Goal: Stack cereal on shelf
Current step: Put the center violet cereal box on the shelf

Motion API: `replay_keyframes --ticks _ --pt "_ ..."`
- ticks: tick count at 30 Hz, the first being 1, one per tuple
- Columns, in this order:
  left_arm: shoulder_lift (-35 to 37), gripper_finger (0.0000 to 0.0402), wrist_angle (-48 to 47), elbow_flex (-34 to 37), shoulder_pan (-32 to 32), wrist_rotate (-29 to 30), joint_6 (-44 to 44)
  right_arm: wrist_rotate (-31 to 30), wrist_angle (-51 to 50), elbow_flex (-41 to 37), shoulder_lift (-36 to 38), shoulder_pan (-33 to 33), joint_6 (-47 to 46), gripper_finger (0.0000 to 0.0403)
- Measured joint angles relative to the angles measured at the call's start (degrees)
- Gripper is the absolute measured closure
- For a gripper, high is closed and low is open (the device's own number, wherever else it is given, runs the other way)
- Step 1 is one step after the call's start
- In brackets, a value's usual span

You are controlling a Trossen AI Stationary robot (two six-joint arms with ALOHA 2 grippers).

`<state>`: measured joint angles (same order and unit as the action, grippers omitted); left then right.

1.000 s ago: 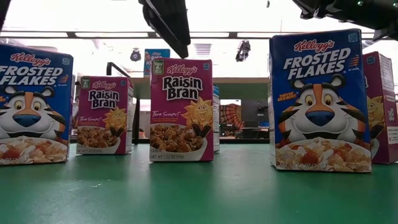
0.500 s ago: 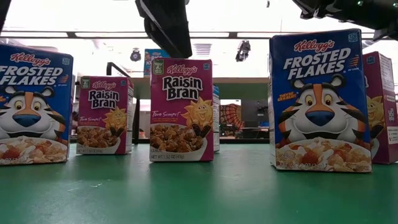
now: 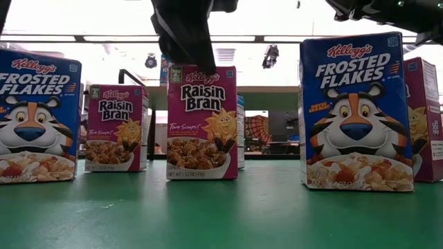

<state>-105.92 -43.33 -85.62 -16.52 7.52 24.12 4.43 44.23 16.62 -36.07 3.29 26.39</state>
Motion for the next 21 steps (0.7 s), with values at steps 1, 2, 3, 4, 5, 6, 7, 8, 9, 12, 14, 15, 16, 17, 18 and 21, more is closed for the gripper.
replay_keyframes --ticks 1,2,3,4,5,6,7,8,9,12,14,15,16,17,18,21 --pt "0.4 0.015 1.2 1.1 0.3 -0.8 0.4 0.0 0.0 0.0 0.0 0.0 0.0 0.0394" --pt "1.1 0.015 2.6 2.5 0.5 -1.5 0.8 0.0 0.0 0.0 0.0 0.0 0.0 0.0394" --pt "1.6 0.015 4.0 3.9 0.7 -2.1 1.2 0.0 0.0 0.0 0.0 0.0 0.0 0.0394" --pt "2.2 0.015 5.4 5.1 0.9 -2.6 1.4 0.0 0.0 0.0 0.0 0.0 0.0 0.0394" --pt "2.8 0.015 6.8 6.2 0.9 -2.7 1.6 0.0 0.0 0.0 0.0 0.0 0.0 0.0394" --pt "3.3 0.0151 8.0 7.3 1.0 -2.7 1.7 0.0 0.1 0.0 0.0 0.0 0.0 0.0394" --pt "3.9 0.0153 8.7 8.1 1.0 -2.6 1.7 0.0 0.1 0.0 0.0 0.0 0.0 0.0394" --pt "4.4 0.0157 9.3 8.7 1.0 -2.6 1.7 0.0 0.1 0.0 0.0 0.0 0.0 0.0394" --pt "5.0 0.0162 10.0 9.2 1.0 -2.6 1.7 0.0 0.2 0.0 0.0 0.0 0.0 0.0394" --pt "5.9 0.0182 11.1 10.4 1.0 -2.6 1.7 0.0 0.2 0.0 0.0 0.0 0.1 0.0394" --pt "6.0 0.0198 11.1 10.6 1.0 -2.6 1.7 0.0 0.2 0.0 0.0 0.0 0.2 0.0394" --pt "6.0 0.0207 11.1 10.6 1.0 -2.6 1.7 0.0 0.2 0.0 0.0 0.0 0.2 0.0394" --pt "6.0 0.0215 11.1 10.6 1.0 -2.6 1.7 0.0 0.2 0.0 0.0 0.0 0.1 0.0394" --pt "6.0 0.0223 11.2 10.6 1.0 -2.6 1.7 0.0 0.2 0.0 0.0 0.0 0.1 0.0394" --pt "5.9 0.0231 11.3 10.5 1.0 -2.6 1.7 0.0 0.2 0.0 0.0 0.0 0.1 0.0394" --pt "5.9 0.025 11.3 10.4 1.0 -2.6 1.7 0.0 0.2 0.0 0.0 0.0 0.1 0.0394"
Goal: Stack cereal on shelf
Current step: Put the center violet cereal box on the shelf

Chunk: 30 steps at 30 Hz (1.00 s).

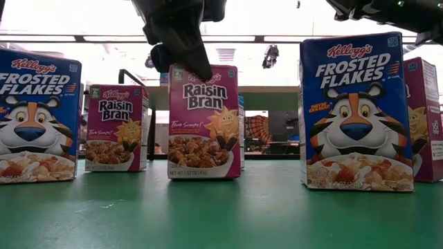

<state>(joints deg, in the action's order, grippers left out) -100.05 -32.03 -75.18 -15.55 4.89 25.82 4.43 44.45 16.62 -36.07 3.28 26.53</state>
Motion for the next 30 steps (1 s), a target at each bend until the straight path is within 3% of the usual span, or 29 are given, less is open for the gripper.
replay_keyframes --ticks 11,30 --pt "-0.1 0.027 -1.7 -2.6 0.0 -0.4 -3.1 0.0 0.0 0.0 0.0 0.0 0.0 0.0394" --pt "-0.1 0.027 -22.8 -29.9 1.3 -0.2 -25.2 0.0 0.0 0.0 0.0 0.0 0.0 0.0394"
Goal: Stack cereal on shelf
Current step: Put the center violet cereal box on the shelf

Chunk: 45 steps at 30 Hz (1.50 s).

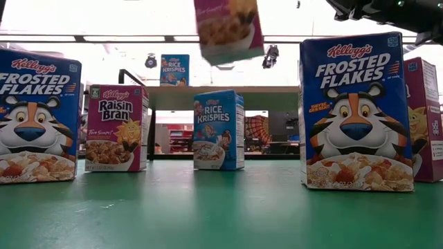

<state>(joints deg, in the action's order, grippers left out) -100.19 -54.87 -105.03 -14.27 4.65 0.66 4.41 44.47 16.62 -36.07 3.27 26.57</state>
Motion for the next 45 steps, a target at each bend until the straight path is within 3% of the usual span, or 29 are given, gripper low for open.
replay_keyframes --ticks 6,13,28,45 --pt "0.0 0.027 -3.7 -5.7 3.4 3.6 -4.8 0.0 0.0 0.0 0.0 0.0 0.0 0.0394" --pt "0.0 0.0271 -4.4 -9.8 10.7 3.9 -8.1 0.0 0.0 0.0 0.0 0.0 0.0 0.0394" --pt "-0.9 0.027 -4.0 -9.2 27.8 3.9 -11.7 0.0 0.0 0.0 0.0 0.0 0.1 0.0394" --pt "-3.4 0.027 -4.2 -9.6 30.9 1.8 -18.5 0.0 0.0 0.0 0.0 0.0 0.5 0.0394"
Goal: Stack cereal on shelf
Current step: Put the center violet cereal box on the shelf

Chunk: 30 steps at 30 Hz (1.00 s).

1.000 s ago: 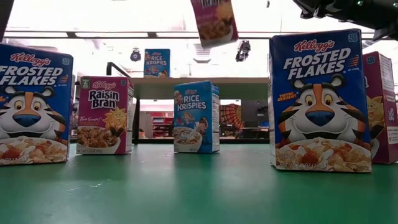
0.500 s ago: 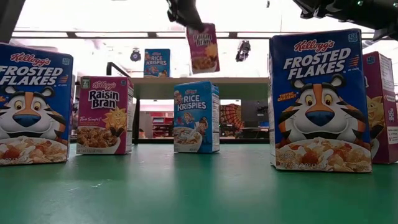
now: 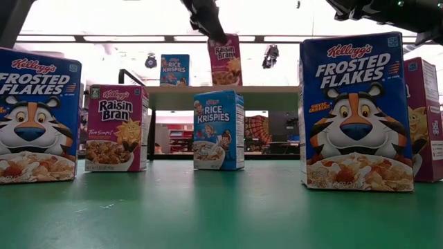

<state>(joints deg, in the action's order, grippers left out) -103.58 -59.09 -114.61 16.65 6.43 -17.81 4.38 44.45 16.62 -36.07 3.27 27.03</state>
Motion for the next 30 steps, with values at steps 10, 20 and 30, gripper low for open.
replay_keyframes --ticks 10,20,30 --pt "-2.1 0.027 0.5 0.0 1.2 -0.1 -1.4 0.0 0.0 0.0 0.0 0.0 -0.1 0.0394" --pt "-2.1 0.027 2.2 0.0 3.0 -0.4 -1.1 0.0 0.0 0.0 0.0 0.0 0.0 0.0394" --pt "-2.3 0.0263 2.3 0.3 3.3 -2.7 0.3 0.0 0.0 0.0 0.0 0.0 0.0 0.0394"
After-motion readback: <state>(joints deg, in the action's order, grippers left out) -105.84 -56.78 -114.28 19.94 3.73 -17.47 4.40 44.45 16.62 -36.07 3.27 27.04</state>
